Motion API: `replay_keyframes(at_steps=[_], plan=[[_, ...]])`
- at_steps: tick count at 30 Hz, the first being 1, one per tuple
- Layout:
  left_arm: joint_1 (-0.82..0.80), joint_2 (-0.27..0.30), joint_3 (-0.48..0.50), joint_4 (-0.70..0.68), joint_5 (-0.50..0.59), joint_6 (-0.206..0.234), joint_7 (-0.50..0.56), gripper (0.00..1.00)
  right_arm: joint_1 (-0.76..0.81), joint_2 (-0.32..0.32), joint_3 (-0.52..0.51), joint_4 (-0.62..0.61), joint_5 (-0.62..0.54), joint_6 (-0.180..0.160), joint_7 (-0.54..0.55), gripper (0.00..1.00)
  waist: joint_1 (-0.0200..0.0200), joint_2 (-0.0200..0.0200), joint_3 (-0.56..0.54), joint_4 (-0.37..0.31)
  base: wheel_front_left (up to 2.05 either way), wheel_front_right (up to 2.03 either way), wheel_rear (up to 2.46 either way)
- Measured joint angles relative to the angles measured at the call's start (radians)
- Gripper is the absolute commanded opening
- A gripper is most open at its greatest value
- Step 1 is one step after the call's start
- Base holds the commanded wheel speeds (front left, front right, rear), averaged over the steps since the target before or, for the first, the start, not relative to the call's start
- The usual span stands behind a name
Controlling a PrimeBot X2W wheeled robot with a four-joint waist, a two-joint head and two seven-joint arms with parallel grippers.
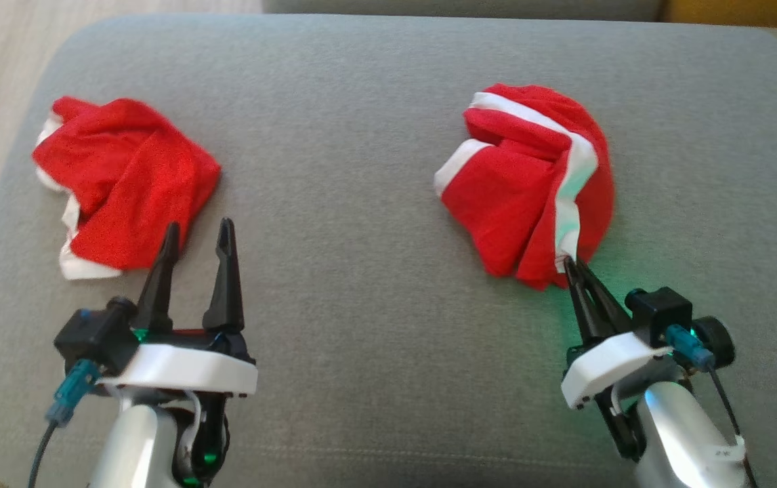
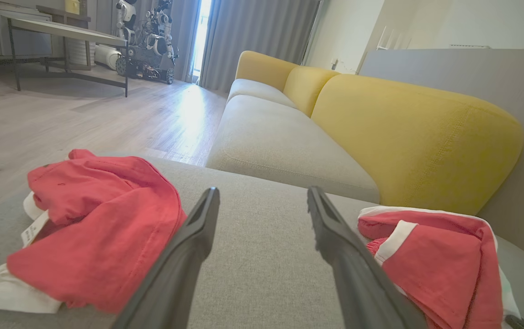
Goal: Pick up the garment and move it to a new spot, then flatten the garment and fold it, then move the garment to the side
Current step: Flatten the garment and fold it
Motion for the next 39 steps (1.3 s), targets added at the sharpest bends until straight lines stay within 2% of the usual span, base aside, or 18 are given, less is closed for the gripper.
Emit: replay_keyframes(at_steps=[5,9,15,19,23,30,34,36,39], plan=[[0.000,0.000,0.018,-0.001,0.000,0.001,0.000,1.00,0.078,0.000,-0.051,-0.134,-0.168,0.000,0.070,0.00,0.0000,0.0000,-0.012,-0.050,0.00,0.00,0.00],[0.000,0.000,0.020,-0.002,0.000,0.001,0.000,1.00,0.151,-0.003,-0.050,-0.254,-0.273,0.000,0.137,0.00,0.0000,0.0000,-0.019,-0.098,0.00,0.00,0.00],[-0.022,-0.001,0.024,0.005,0.002,-0.001,0.000,1.00,0.220,-0.053,0.012,-0.373,-0.311,0.000,0.216,0.00,0.0000,0.0000,-0.019,-0.170,0.00,0.00,0.00],[-0.054,-0.001,0.023,0.020,0.024,-0.013,0.000,1.00,0.249,-0.073,-0.025,-0.413,-0.338,0.000,0.247,0.00,0.0000,0.0000,-0.014,-0.213,0.00,0.00,0.00],[-0.095,-0.001,0.018,0.073,0.034,-0.028,0.000,1.00,0.257,-0.070,-0.031,-0.422,-0.351,0.000,0.247,0.00,0.0000,0.0000,-0.005,-0.247,0.00,0.00,0.00],[-0.294,-0.003,-0.030,0.288,0.069,-0.078,0.012,1.00,0.213,-0.033,0.030,-0.397,-0.369,0.000,0.166,0.00,0.0000,0.0000,0.029,-0.303,0.00,0.00,0.00],[-0.445,0.021,-0.057,0.368,0.055,-0.111,0.078,1.00,0.151,-0.021,0.053,-0.360,-0.382,0.000,0.131,0.00,0.0000,0.0000,0.056,-0.331,0.00,0.00,0.00],[-0.516,0.040,-0.064,0.410,0.015,-0.121,0.135,1.00,0.131,-0.018,0.062,-0.337,-0.384,0.000,0.115,0.00,0.0000,0.0000,0.068,-0.348,0.00,0.00,0.00],[-0.607,0.097,-0.115,0.465,-0.047,-0.125,0.256,1.00,0.106,-0.012,0.087,-0.309,-0.375,0.000,0.094,0.00,0.0000,0.0000,0.082,-0.377,0.00,0.00,0.00]])
